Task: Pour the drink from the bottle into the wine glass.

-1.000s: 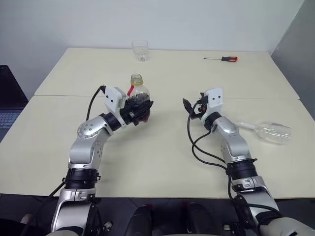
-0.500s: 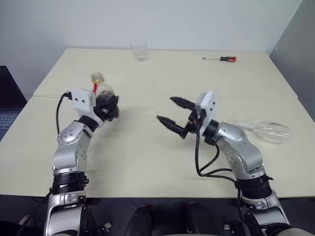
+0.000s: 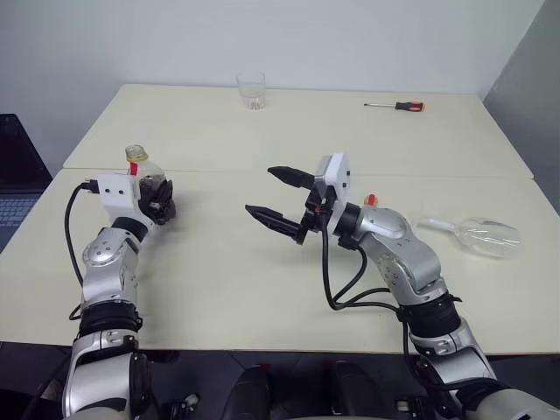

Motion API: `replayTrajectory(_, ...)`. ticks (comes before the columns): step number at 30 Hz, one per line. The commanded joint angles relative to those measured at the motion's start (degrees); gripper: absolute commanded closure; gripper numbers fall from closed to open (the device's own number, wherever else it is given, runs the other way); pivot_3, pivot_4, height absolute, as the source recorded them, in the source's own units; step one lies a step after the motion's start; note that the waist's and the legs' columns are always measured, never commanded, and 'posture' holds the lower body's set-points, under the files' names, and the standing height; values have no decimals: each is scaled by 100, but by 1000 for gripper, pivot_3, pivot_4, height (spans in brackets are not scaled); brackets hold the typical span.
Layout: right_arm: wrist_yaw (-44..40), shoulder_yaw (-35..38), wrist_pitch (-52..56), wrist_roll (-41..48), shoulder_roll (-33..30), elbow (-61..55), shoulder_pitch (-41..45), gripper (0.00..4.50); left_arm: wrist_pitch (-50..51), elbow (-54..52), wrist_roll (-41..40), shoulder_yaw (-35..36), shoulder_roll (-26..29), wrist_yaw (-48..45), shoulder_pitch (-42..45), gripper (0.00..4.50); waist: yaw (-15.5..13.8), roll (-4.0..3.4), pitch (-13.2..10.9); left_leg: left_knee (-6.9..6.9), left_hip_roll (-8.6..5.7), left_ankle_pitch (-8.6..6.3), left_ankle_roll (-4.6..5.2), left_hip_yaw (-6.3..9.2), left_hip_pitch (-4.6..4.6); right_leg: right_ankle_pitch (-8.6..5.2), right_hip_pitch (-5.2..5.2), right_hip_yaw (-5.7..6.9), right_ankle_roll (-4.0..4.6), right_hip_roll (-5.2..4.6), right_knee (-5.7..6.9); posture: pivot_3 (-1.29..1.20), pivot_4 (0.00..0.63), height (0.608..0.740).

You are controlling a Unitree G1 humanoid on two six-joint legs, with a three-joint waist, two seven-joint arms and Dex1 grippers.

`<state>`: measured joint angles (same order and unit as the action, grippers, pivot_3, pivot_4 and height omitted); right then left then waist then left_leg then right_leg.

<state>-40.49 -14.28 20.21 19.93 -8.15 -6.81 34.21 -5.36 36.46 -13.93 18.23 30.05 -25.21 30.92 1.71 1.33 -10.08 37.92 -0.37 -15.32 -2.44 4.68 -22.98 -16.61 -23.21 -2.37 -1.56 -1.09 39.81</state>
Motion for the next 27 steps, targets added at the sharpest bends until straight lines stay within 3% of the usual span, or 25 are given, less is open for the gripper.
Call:
replayTrajectory(1, 74, -82, -310, -242, 70, 52, -3, 67, -383, 222, 63, 40, 165, -56, 314, 2316, 5, 0, 0, 0, 0, 0, 0, 1, 0, 0, 0, 1, 0, 1, 0, 0, 150, 740)
replayTrajectory(12, 231, -102, -321, -480, 79, 93, -146, 67, -632, 590, -11, -103, -197, -402, 734, 2316, -1, 3, 1, 2, -1, 0, 0, 0, -2, 0, -2, 2, 0, 1, 3, 0, 150, 740)
replayTrajectory(27, 351, 35, -455, -628, 83, 403, 10, 67, -656, 426, 27, -266, -483, -436, 453, 2316, 22, 4, 2, -1, 2, 0, 0, -3, 0, 0, -6, -1, 0, 3, 8, 0, 150, 740)
